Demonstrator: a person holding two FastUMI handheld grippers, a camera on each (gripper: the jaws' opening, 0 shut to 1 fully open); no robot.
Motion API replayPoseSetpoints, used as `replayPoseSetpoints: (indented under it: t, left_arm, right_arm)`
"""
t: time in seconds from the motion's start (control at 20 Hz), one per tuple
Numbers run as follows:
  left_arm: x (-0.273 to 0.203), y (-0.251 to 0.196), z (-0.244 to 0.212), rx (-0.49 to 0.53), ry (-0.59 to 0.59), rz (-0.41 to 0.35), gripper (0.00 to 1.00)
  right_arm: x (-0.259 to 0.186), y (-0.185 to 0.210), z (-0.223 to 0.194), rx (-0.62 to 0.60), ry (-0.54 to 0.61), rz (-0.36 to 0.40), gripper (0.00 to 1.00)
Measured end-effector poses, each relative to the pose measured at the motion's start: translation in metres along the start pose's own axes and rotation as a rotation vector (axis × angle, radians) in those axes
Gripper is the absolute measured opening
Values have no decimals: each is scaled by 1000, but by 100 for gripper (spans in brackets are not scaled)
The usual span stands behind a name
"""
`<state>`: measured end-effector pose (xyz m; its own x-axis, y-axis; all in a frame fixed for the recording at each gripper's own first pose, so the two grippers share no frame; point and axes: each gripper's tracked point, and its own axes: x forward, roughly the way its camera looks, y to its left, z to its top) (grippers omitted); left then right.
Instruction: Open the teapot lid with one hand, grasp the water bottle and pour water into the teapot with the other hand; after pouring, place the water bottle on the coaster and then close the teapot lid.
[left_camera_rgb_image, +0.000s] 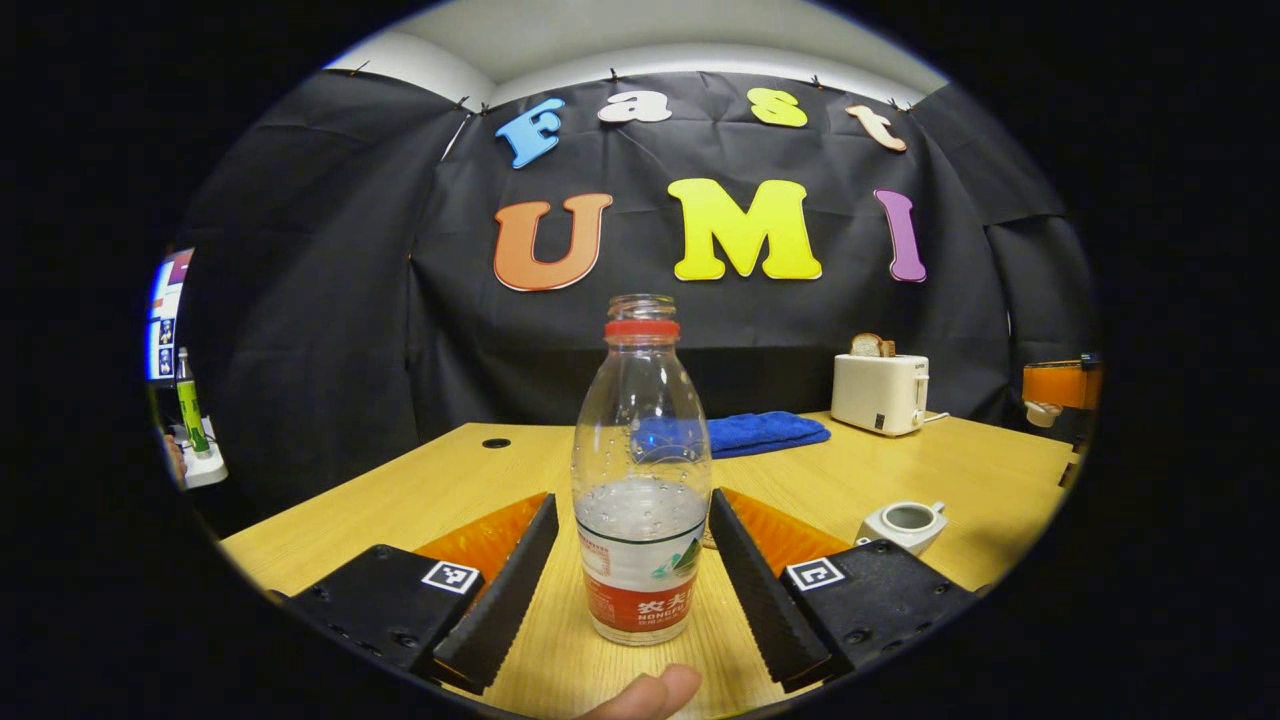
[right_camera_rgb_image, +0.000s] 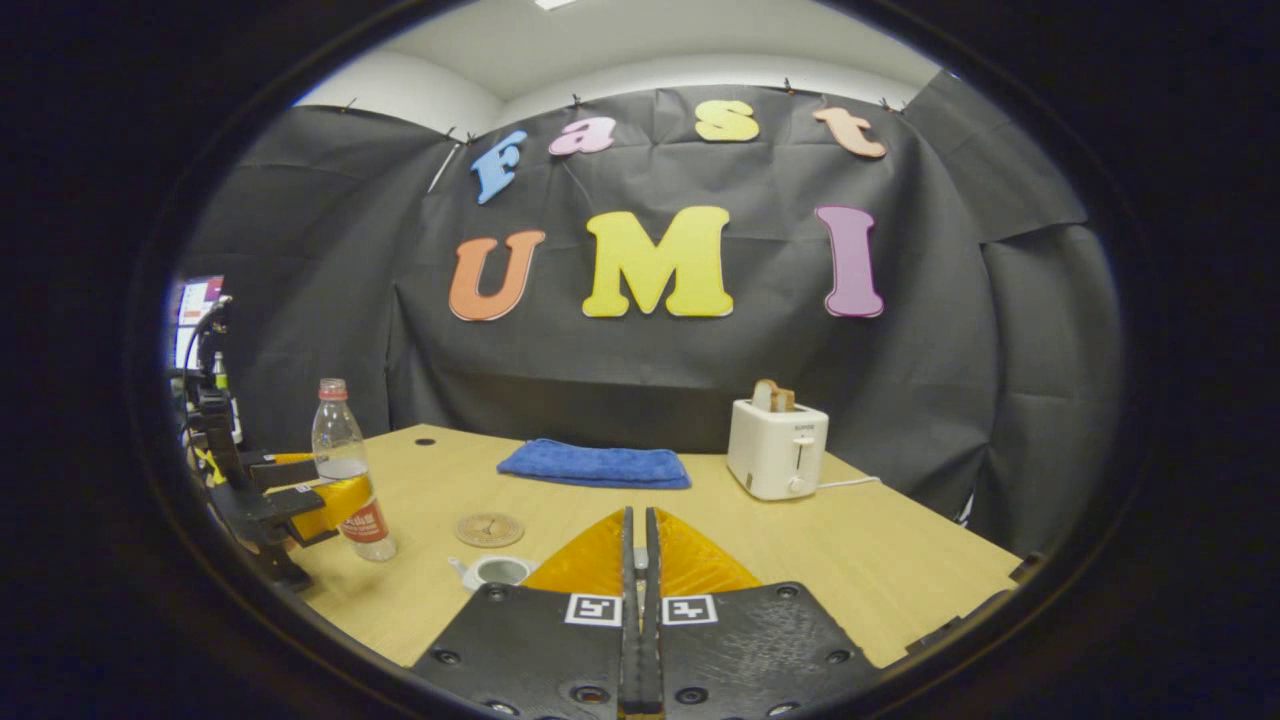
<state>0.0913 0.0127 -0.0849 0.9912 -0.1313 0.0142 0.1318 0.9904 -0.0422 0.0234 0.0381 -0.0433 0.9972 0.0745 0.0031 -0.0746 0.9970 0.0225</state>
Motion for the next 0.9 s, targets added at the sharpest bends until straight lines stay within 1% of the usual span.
replayPoseSetpoints:
  t: [0.05, 0.1, 0.15, 0.35, 0.5, 0.65, 0.8, 0.9]
  left_arm:
    - [0, -1, 2, 6, -3, -5, 91]
    - [1, -2, 0, 11, 4, -7, 82]
    - [1, -2, 1, 15, -2, -8, 80]
    - [-4, -4, 1, 38, 26, -10, 78]
    - [-13, 2, 16, 123, 24, 39, 77]
    - [-26, -3, 25, 254, 32, 93, 77]
    - [-32, -10, 35, 482, 20, 143, 77]
    - [-34, -17, 33, 644, 37, 154, 76]
  right_arm:
    - [0, 0, -1, 0, 1, 0, 0]
    - [-1, 1, -2, 2, 4, 0, 0]
    - [0, 0, -3, 3, 7, 1, 0]
    - [-1, -1, -2, 5, 11, 2, 0]
    - [-3, -3, 1, 7, 6, 2, 0]
    - [-3, -9, 1, -8, 5, -13, 0]
    - [-3, -14, 3, -14, 5, -24, 0]
    - [-3, -16, 3, -14, 7, -28, 0]
